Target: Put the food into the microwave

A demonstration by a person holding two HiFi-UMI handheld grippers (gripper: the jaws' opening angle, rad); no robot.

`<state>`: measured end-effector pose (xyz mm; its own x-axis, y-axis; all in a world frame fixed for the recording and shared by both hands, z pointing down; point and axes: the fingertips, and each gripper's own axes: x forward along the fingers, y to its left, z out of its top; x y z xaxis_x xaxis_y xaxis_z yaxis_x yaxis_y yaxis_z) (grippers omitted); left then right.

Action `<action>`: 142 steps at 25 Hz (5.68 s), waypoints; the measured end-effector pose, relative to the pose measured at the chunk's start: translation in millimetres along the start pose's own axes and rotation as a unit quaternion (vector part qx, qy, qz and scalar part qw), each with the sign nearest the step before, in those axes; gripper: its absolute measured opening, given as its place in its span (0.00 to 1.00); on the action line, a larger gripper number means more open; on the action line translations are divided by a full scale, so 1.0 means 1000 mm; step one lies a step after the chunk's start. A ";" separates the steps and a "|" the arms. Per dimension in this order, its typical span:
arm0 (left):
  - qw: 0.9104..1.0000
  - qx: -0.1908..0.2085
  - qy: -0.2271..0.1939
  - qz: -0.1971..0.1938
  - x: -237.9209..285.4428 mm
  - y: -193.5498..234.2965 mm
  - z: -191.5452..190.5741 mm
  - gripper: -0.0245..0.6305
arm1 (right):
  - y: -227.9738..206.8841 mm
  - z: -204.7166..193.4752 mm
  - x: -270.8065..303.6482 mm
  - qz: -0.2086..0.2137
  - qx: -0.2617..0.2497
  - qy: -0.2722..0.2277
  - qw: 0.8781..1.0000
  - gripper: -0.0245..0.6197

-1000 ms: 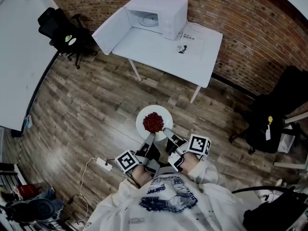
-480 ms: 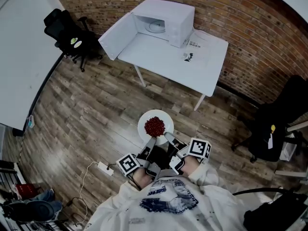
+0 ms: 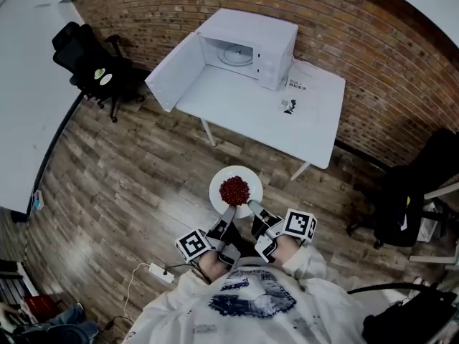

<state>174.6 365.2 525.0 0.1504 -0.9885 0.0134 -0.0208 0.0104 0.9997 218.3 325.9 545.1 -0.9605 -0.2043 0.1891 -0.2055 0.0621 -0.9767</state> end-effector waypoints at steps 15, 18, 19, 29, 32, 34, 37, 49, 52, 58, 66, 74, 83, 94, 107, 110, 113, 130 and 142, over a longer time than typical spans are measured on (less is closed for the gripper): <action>0.999 -0.007 0.038 -0.004 0.046 -0.003 0.183 0.13 | 0.037 0.037 0.179 -0.009 0.005 -0.032 0.999 0.08; 0.999 0.001 0.050 -0.004 0.049 0.001 0.207 0.13 | 0.039 0.038 0.202 -0.005 0.007 -0.043 0.999 0.08; 0.998 0.004 0.055 -0.005 0.050 0.002 0.214 0.13 | 0.040 0.039 0.207 -0.005 0.007 -0.048 0.999 0.08; 0.996 -0.004 0.088 -0.012 0.072 0.003 0.233 0.13 | 0.038 0.055 0.226 -0.016 0.014 -0.076 0.997 0.08; 0.996 0.000 0.091 -0.010 0.080 0.005 0.239 0.13 | 0.037 0.063 0.233 -0.015 0.015 -0.077 0.997 0.08; 0.996 0.002 0.091 -0.005 0.087 0.009 0.245 0.13 | 0.034 0.070 0.240 -0.013 0.019 -0.075 0.997 0.08; 0.996 0.002 0.091 0.001 0.103 0.012 0.256 0.13 | 0.032 0.085 0.252 -0.009 0.026 -0.073 0.997 0.08; 0.996 0.007 0.091 0.012 0.205 0.011 0.309 0.13 | 0.033 0.186 0.310 -0.010 0.020 -0.075 0.997 0.08; 0.995 0.009 0.097 0.016 0.238 0.009 0.318 0.13 | 0.034 0.218 0.321 -0.009 0.029 -0.080 0.996 0.08; 0.993 0.013 0.115 0.028 0.303 0.010 0.337 0.13 | 0.030 0.279 0.342 -0.007 0.045 -0.093 0.995 0.08; 0.991 0.017 0.131 0.029 0.375 0.012 0.352 0.13 | 0.022 0.348 0.361 -0.006 0.051 -0.110 0.993 0.08; 0.988 0.011 0.148 0.034 0.405 0.021 0.355 0.13 | 0.012 0.376 0.366 -0.016 0.060 -0.123 0.991 0.08; 0.986 0.003 0.162 0.031 0.420 0.024 0.364 0.13 | 0.010 0.388 0.374 -0.024 0.061 -0.137 0.988 0.08; 0.979 0.000 0.203 0.036 0.440 0.038 0.383 0.13 | -0.002 0.401 0.396 -0.042 0.071 -0.170 0.982 0.08; 0.975 0.009 0.218 0.051 0.472 0.087 0.409 0.13 | -0.040 0.430 0.425 -0.044 0.072 -0.190 0.978 0.08; 0.973 0.027 0.218 0.064 0.482 0.103 0.417 0.13 | -0.052 0.438 0.434 -0.050 0.077 -0.194 0.977 0.08; 0.974 0.028 0.214 0.066 0.492 0.113 0.422 0.13 | -0.062 0.446 0.442 -0.058 0.079 -0.199 0.975 0.08; 0.973 0.026 0.210 0.094 0.530 0.150 0.436 0.13 | -0.099 0.477 0.464 -0.080 0.100 -0.215 0.968 0.08; 0.972 0.019 0.208 0.109 0.548 0.165 0.441 0.13 | -0.111 0.492 0.472 -0.087 0.104 -0.228 0.964 0.08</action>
<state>-182.6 -241.4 689.2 0.5240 -0.8174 0.2393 -0.1331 0.1989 0.9709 -119.6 -258.2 692.9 -0.7228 -0.6047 0.3344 -0.2687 -0.2000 -0.9422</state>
